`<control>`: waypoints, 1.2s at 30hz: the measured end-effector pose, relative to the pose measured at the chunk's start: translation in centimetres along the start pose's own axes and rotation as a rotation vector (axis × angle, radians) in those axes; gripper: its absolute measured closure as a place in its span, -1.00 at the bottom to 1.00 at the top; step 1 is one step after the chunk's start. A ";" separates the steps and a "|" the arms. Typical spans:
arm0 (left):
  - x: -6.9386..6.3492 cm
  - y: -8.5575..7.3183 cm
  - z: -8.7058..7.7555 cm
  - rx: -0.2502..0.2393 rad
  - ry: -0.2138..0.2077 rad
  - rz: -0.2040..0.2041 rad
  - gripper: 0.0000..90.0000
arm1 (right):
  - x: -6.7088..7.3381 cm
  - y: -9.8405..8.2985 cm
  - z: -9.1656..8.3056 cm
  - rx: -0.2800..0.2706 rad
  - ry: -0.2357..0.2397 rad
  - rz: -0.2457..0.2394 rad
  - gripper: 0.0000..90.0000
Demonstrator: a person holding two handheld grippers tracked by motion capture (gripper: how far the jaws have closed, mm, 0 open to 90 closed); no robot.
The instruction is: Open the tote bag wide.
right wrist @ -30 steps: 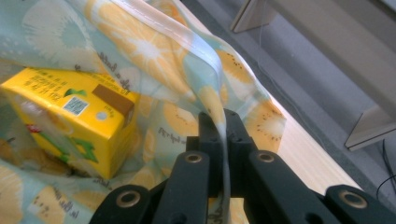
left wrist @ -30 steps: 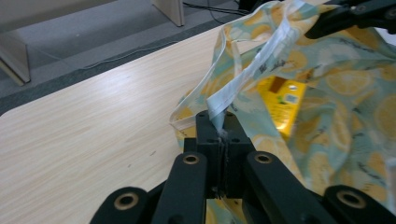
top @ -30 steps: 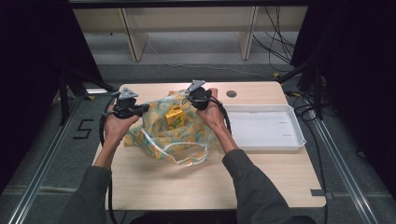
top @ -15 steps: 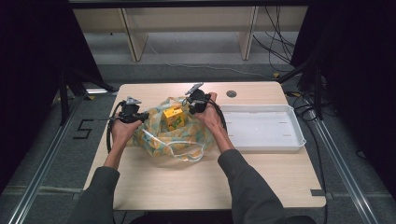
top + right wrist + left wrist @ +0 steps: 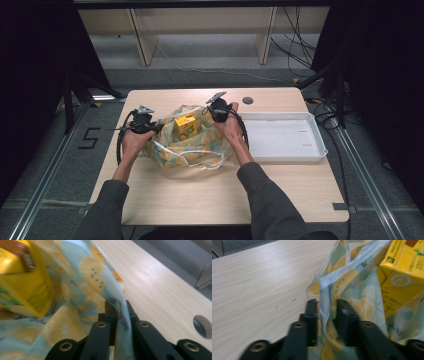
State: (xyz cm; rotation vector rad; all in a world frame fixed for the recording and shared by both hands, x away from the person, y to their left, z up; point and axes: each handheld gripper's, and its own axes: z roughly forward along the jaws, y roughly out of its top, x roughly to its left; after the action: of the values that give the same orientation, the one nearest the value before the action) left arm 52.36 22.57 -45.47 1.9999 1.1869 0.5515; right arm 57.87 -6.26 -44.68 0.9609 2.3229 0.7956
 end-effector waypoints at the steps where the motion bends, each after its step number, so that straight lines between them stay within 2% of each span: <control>1: 0.1 0.1 -0.3 0.018 -0.005 0.013 0.43 | -0.1 -0.1 0.3 0.023 0.007 0.005 0.93; 2: 0.0 0.2 -0.6 0.019 0.006 0.021 0.38 | -0.1 -0.2 0.8 0.043 0.007 0.001 0.93; 3: -0.2 0.2 -0.8 -0.001 0.013 0.007 0.31 | 0.0 -0.4 1.2 0.066 0.008 -0.005 0.93; 5: -0.5 0.5 -1.5 -0.024 0.021 0.008 0.14 | 0.3 -0.7 1.8 0.107 0.015 0.008 0.87; 6: -0.6 0.6 -2.0 -0.014 0.025 0.021 0.09 | 0.3 -0.8 2.0 0.113 0.015 0.004 0.75; 7: -0.6 0.6 -2.0 -0.014 0.025 0.021 0.05 | 0.3 -0.8 2.0 0.113 0.015 0.004 0.75; 8: -0.7 0.7 -2.6 -0.005 0.019 0.035 0.05 | 0.5 -0.8 2.1 0.134 0.017 0.032 0.59; 9: -1.2 0.7 -3.1 -0.009 0.006 0.024 0.13 | 0.8 -0.7 1.8 0.155 0.019 0.048 0.28; 10: -1.2 0.8 -3.3 0.011 -0.003 0.033 0.17 | 0.7 -0.5 1.6 0.137 0.013 0.041 0.16; 11: -1.3 0.7 -3.5 0.018 -0.007 0.041 0.24 | 0.7 -0.4 1.2 0.118 0.019 0.056 0.03; 12: -1.3 0.7 -3.5 0.018 -0.007 0.041 0.38 | 0.7 -0.4 1.2 0.118 0.019 0.056 0.03; 13: -1.5 0.6 -3.3 0.004 -0.017 0.026 0.38 | 0.5 -0.3 0.8 0.107 0.042 0.060 -0.08; 14: -1.6 0.5 -3.3 0.014 -0.014 0.030 0.60 | 0.5 -0.1 -0.6 0.080 0.078 0.057 -0.12; 15: -1.4 0.5 -3.2 0.037 -0.009 0.061 0.65 | 0.4 -0.1 -1.4 0.054 0.075 0.055 -0.10; 17: -1.4 0.4 -2.6 0.048 0.003 0.054 0.78 | 0.2 0.0 -2.6 0.025 0.079 0.056 0.10; 19: -1.4 0.3 -2.1 0.044 0.019 0.059 0.92 | -0.2 -0.3 -3.4 0.031 0.069 0.027 0.43; 21: -1.2 0.3 -1.7 0.055 0.027 0.072 0.97 | -0.2 -0.7 -3.3 0.047 0.058 -0.024 0.75; 23: -0.8 0.0 -1.2 0.059 0.046 0.066 0.98 | -0.3 -1.2 -2.6 0.053 0.043 -0.044 0.93; 24: -0.6 -0.3 -0.9 0.062 0.050 0.056 0.98 | -0.2 -1.4 -2.1 0.066 0.045 -0.020 0.96; 25: -0.3 -0.5 -0.6 0.078 0.045 0.056 0.99 | -0.1 -1.7 -1.5 0.077 0.047 -0.034 0.98; 28: 0.2 -1.4 0.1 0.084 0.048 0.031 0.99 | 0.6 -1.9 0.1 0.144 0.036 -0.021 1.00; 31: 0.3 -2.2 0.6 0.100 0.042 0.042 0.99 | 1.3 -2.0 1.1 0.192 0.039 -0.029 1.00; 33: 0.1 -2.4 0.8 0.095 0.038 0.032 0.99 | 1.5 -2.1 1.3 0.207 0.037 -0.028 1.00; 34: 0.2 -2.6 0.9 0.118 0.038 0.050 0.99 | 1.7 -2.2 1.6 0.216 0.041 -0.036 1.00; 35: 0.0 -2.8 1.1 0.107 0.037 0.042 0.99 | 2.1 -2.3 1.8 0.239 0.047 -0.038 1.00; 36: -0.2 -3.0 1.3 0.111 0.041 0.052 0.99 | 2.5 -2.4 1.9 0.255 0.040 -0.050 0.99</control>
State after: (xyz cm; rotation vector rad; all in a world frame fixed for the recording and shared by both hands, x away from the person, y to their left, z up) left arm 51.42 22.86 -48.61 2.1274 1.2168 0.5657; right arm 56.39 -5.21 -48.19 0.9944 2.5156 0.5109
